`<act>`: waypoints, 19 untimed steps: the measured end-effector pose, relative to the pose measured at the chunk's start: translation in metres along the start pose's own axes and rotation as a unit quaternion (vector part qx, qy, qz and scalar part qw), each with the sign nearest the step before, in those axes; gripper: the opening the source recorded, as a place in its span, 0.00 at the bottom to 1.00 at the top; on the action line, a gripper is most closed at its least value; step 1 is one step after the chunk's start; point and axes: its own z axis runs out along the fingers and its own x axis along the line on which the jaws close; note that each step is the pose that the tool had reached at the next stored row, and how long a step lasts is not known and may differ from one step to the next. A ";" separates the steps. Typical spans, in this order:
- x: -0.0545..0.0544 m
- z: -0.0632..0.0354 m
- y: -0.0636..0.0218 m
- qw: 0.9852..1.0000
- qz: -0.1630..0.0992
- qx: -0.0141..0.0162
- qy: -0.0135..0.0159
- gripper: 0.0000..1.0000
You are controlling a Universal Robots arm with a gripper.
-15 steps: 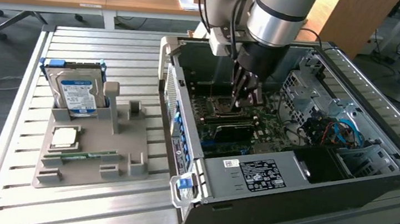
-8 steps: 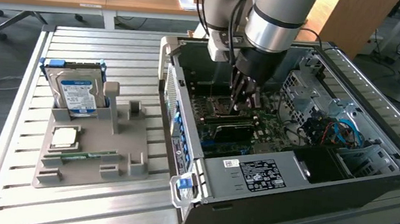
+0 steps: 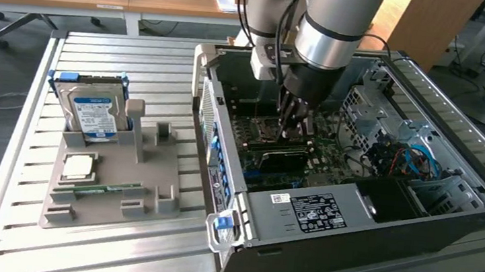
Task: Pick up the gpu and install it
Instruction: 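Press down on the gpu until it lock into place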
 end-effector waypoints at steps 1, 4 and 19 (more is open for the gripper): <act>0.000 0.0013 0.0000 1.000 0.000 0.000 0.000 0.11; 0.000 0.0042 -0.0001 1.000 0.000 0.000 0.000 0.11; -0.001 0.0159 -0.0001 1.000 0.000 0.000 0.000 0.11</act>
